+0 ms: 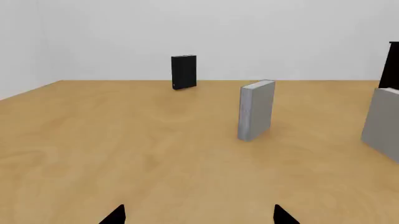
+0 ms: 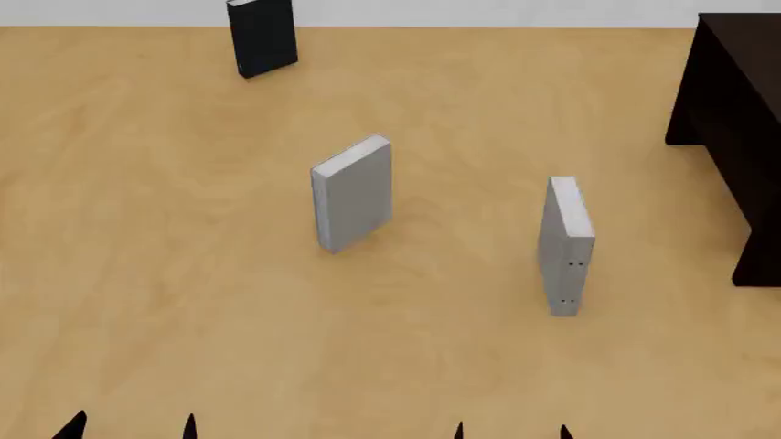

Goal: Pick up the book on the right and place it on the cabinet shelf.

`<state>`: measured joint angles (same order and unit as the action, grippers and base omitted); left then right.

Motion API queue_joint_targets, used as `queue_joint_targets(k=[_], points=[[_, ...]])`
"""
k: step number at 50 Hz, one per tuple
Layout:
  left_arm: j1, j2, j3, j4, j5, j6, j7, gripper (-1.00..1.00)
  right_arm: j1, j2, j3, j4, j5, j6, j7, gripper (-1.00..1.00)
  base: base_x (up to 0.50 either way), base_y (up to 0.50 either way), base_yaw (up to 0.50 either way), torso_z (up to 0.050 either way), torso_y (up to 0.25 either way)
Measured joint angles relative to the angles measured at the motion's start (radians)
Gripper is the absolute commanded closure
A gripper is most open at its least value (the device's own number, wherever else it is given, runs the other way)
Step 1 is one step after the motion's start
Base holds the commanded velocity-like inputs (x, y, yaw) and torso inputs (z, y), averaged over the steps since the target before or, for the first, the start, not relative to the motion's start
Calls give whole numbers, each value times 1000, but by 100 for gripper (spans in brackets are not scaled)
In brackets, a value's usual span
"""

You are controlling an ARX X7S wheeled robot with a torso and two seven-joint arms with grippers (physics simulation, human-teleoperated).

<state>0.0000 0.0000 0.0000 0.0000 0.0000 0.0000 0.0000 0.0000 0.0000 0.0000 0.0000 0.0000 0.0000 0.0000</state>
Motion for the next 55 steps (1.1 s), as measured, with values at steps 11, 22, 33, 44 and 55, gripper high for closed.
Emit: queue_joint_targets(k=[11,22,33,44,55], points=[[0,-17,21,2,-15,2,-19,-100,7,17,-24,4,21,4,26,-100,0,0,0,0,0],[1,-39,42,5,-42,3,-51,-100,5,42,-49,-20,39,20,53,-100,0,0,0,0,0],[14,-54,48,37,-102,77,-56,-100,64,80,-62,-180,46,163,80,-100,0,0,0,0,0],[49,-70,57,124,-104,196,-76,-100,200,129,-57,-404,74,439,83,-100,0,0,0,0,0],[89,-82,57,208,-55,320,-123,-100,404,187,-45,-566,91,757,87,-100,0,0,0,0,0]])
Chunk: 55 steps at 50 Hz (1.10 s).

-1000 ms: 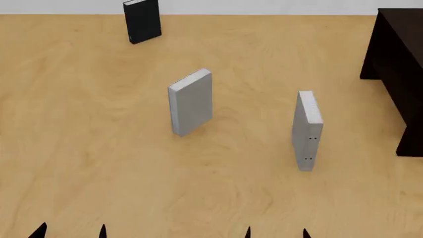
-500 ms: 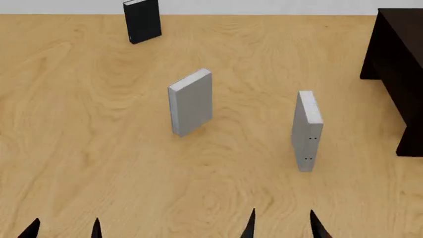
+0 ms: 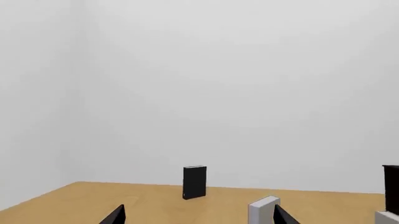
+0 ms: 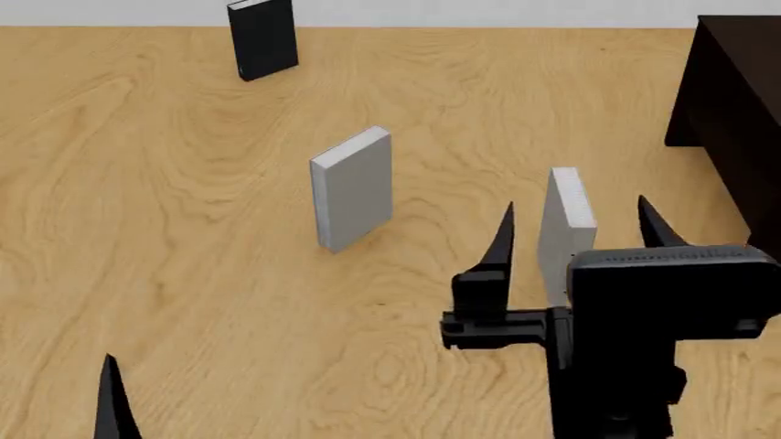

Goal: Pick up the book on the right and place it on the cabinet shelf.

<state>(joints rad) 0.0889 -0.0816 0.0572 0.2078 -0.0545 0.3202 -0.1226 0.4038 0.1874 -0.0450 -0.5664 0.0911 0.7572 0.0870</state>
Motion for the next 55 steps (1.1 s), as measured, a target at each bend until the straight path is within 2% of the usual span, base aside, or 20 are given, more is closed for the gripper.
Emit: queue_joint_targets(k=[10,22,33,55], points=[[21,1,-18,46,78,57,-72,-100,168,51,33,-103,17,232,-11,-100,0,0,0,0,0],[44,-11,-27,85,136,124,-133,-100,286,94,66,-204,35,398,-22,-100,0,0,0,0,0],[60,-25,-22,112,164,155,-167,-100,324,105,76,-236,55,442,-33,-100,29,-49,0,0,0],[66,-48,-1,125,183,165,-204,-100,321,112,74,-235,68,438,-41,-100,41,-359,0,0,0]])
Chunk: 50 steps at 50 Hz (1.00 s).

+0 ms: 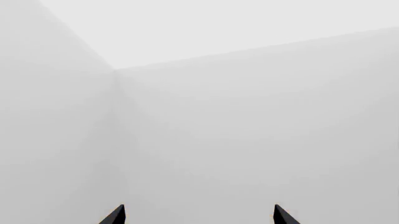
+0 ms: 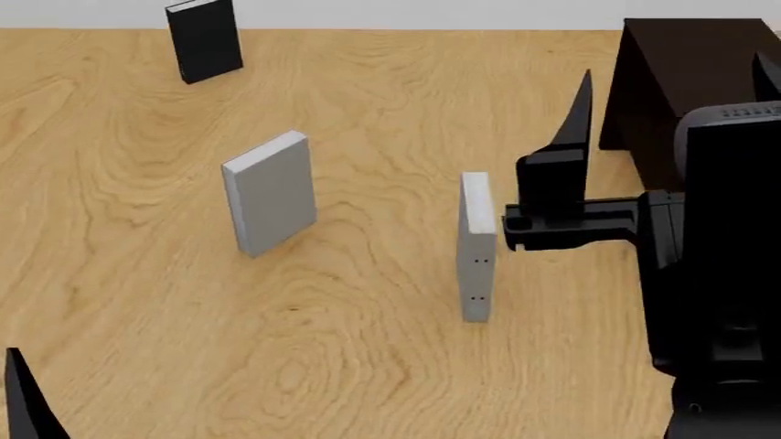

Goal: Pick up the book on the right and place it on the cabinet shelf.

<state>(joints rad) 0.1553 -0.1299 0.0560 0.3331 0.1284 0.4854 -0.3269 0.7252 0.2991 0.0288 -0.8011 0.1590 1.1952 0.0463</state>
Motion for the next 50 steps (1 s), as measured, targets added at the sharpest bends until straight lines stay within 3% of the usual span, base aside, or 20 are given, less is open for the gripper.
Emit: queue_joint_targets(k=[50], points=[[-3,-39,26,5,0,-11,-63,-100,-7,-9,-29,22,30,-20,3,-100,441,-20,0,0,0]])
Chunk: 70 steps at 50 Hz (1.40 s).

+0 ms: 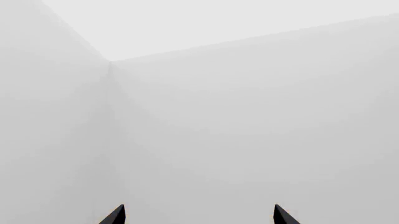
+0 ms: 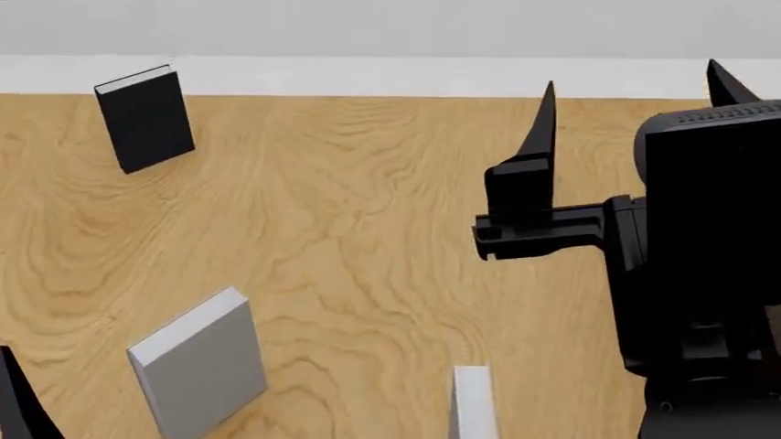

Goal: Pick up the book on the right and place it on the cabinet shelf.

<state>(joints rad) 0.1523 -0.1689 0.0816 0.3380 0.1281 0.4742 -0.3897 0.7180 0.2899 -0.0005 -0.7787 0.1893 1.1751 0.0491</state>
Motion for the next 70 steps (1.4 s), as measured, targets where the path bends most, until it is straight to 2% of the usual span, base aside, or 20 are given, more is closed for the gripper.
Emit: queue_joint_targets(k=[13,21,30,34,41,48,53,61,70], points=[[2,-8,5,5,7,5,-16,-100,-2,2,-1,4,5,-4,3,-100,491,0,0,0,2],[4,-12,4,8,14,12,-30,-100,10,7,-3,11,9,10,4,-100,12,0,0,0,1],[11,-16,3,17,28,29,-47,-100,135,38,-12,47,78,179,-18,-100,0,0,0,0,0],[16,-18,2,23,34,39,-55,-100,247,94,-19,144,288,250,129,-100,0,0,0,0,0],[22,-21,-1,32,44,52,-69,-100,457,158,-82,425,845,315,515,-100,0,0,0,0,0],[29,-23,-4,41,56,66,-84,-100,606,174,-192,687,1341,299,855,-100,0,0,0,0,0],[33,-24,-6,47,65,73,-94,-100,668,183,-279,815,1623,262,1039,-100,0,0,0,0,0],[39,-25,-10,55,77,82,-110,-100,682,210,-381,904,1919,200,1223,-100,0,0,0,0,0],[42,-28,-14,59,84,85,-125,-100,612,234,-428,923,2054,148,1298,-100,0,0,0,0,0]])
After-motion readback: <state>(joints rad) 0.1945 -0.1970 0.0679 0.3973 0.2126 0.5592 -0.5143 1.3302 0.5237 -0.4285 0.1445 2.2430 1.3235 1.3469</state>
